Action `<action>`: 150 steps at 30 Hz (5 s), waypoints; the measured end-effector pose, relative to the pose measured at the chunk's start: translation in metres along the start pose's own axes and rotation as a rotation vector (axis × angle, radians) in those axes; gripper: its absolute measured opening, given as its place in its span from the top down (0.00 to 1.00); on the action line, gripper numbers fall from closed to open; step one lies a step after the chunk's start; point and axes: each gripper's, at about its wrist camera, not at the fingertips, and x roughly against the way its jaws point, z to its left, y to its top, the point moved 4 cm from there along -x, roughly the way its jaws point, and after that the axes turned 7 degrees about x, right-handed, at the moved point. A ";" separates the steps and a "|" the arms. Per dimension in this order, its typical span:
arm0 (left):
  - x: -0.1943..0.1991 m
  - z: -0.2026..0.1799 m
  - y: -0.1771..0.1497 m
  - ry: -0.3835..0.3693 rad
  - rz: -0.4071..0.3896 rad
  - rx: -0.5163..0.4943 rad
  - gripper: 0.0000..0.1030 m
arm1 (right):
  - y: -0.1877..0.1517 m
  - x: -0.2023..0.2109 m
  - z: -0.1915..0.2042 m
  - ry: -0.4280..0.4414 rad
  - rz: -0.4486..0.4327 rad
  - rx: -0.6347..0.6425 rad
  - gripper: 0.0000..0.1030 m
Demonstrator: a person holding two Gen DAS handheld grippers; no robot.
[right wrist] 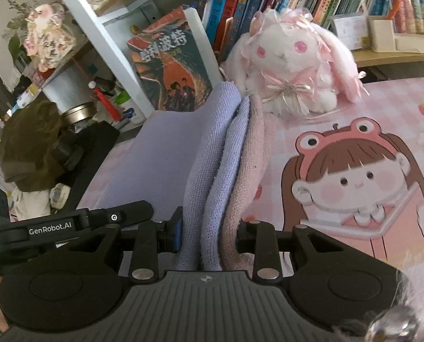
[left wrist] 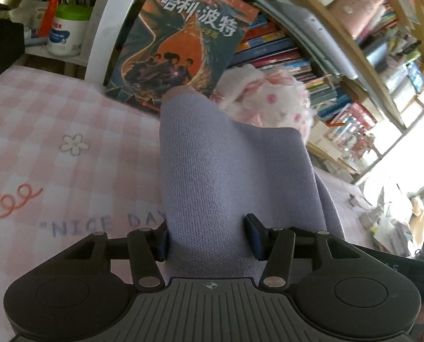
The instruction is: Fold clothes
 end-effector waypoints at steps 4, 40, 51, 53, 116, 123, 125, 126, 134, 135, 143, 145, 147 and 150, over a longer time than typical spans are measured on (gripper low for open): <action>-0.024 0.004 0.010 0.016 -0.008 -0.003 0.51 | 0.014 -0.025 -0.014 0.002 0.010 0.017 0.72; -0.022 -0.002 0.015 0.155 -0.156 -0.085 0.25 | 0.037 -0.058 -0.059 -0.080 -0.076 0.051 0.21; 0.013 -0.023 -0.049 0.309 -0.125 -0.233 0.16 | -0.009 -0.003 -0.024 -0.238 -0.112 0.168 0.11; 0.017 -0.022 -0.060 0.321 -0.110 -0.219 0.15 | -0.021 0.003 -0.020 -0.253 -0.095 0.173 0.11; 0.049 -0.023 -0.094 0.388 -0.128 -0.265 0.01 | -0.081 0.040 0.009 -0.409 -0.048 0.180 0.00; 0.050 -0.023 -0.094 0.387 -0.131 -0.264 0.01 | -0.081 0.040 0.009 -0.410 -0.048 0.179 0.00; 0.050 -0.022 -0.094 0.386 -0.131 -0.262 0.01 | -0.081 0.040 0.009 -0.411 -0.050 0.179 0.00; 0.050 -0.022 -0.094 0.385 -0.131 -0.262 0.01 | -0.081 0.041 0.009 -0.411 -0.050 0.179 0.00; 0.050 -0.022 -0.094 0.388 -0.131 -0.261 0.01 | -0.081 0.040 0.009 -0.409 -0.050 0.183 0.00; 0.050 -0.022 -0.093 0.388 -0.130 -0.261 0.01 | -0.081 0.040 0.009 -0.408 -0.049 0.183 0.00; 0.049 -0.022 -0.093 0.393 -0.127 -0.257 0.01 | -0.080 0.039 0.008 -0.408 -0.046 0.182 0.00; 0.049 -0.021 -0.093 0.392 -0.125 -0.255 0.01 | -0.080 0.039 0.008 -0.407 -0.046 0.183 0.00; 0.049 -0.021 -0.093 0.389 -0.123 -0.253 0.01 | -0.080 0.039 0.008 -0.406 -0.046 0.183 0.00; 0.049 -0.021 -0.094 0.387 -0.122 -0.253 0.01 | -0.080 0.039 0.008 -0.406 -0.045 0.182 0.00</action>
